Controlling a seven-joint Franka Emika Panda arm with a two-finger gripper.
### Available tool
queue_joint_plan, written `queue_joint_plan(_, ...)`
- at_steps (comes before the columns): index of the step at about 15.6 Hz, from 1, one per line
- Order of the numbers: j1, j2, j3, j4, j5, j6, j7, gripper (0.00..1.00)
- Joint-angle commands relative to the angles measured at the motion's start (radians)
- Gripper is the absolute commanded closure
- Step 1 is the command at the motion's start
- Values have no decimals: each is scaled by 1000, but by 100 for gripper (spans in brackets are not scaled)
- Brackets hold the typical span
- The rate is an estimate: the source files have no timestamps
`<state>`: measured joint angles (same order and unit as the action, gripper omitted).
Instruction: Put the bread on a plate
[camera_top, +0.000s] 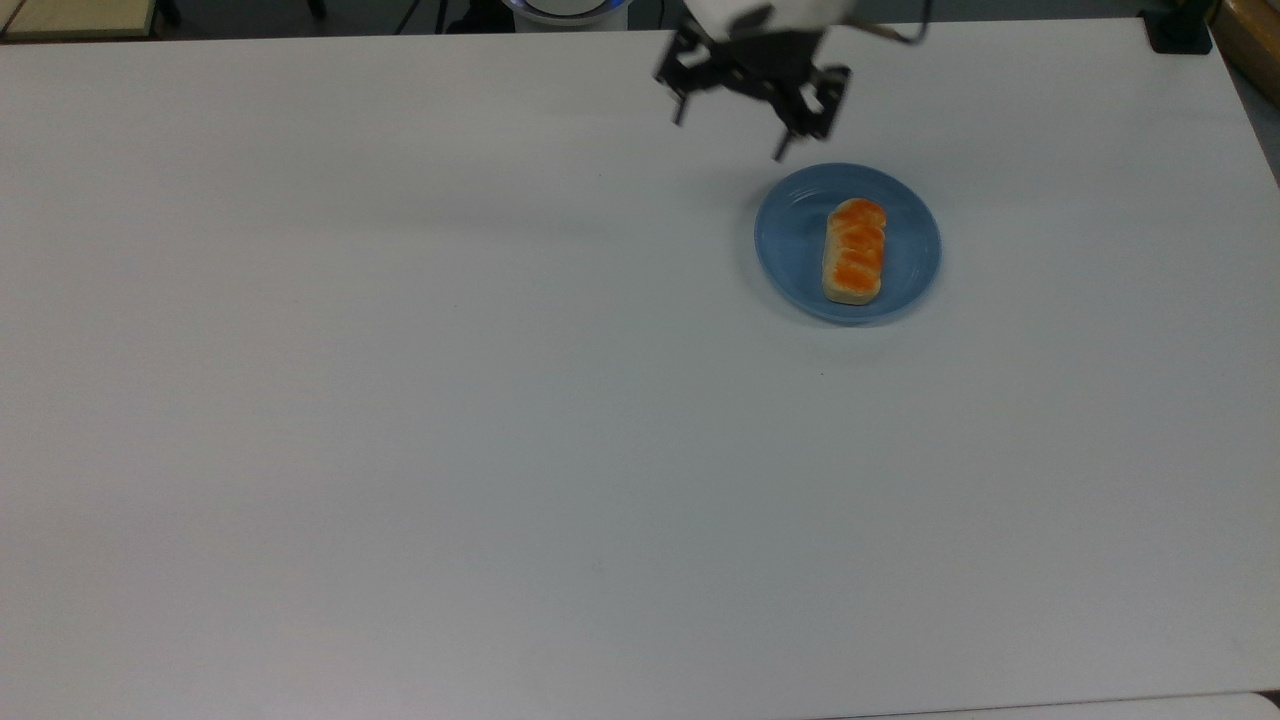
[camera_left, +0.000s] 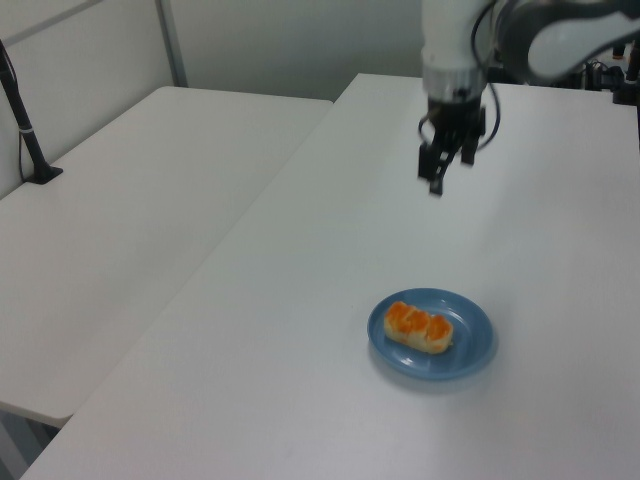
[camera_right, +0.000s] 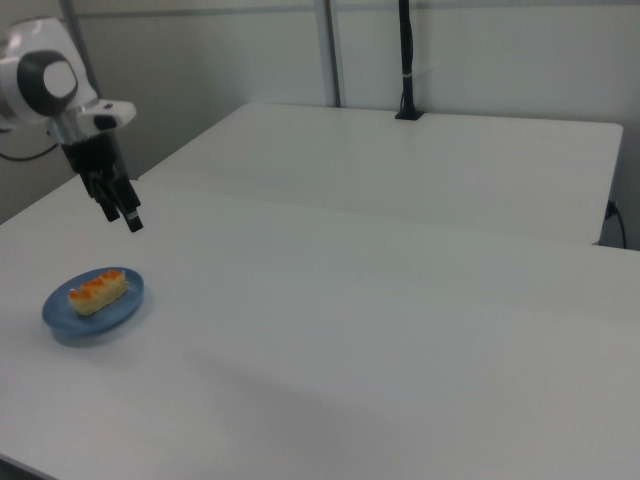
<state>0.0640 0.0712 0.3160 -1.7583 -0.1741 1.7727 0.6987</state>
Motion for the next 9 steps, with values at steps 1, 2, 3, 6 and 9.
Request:
queue_joint_plan(1, -27, -137, -151, 36, 91, -140, -320, 0)
queue_joint_plan(2, -32, -163, -205, 46, 123, -162, -409, 0)
queue_joint_plan(3, -44, -181, -248, 52, 151, -180, -485, 0)
queue_joint_plan(6, -85, -192, -311, 54, 160, -188, -606, 0)
queue_joint_plan(9, -102, -189, -371, 54, 159, -162, -665, 0)
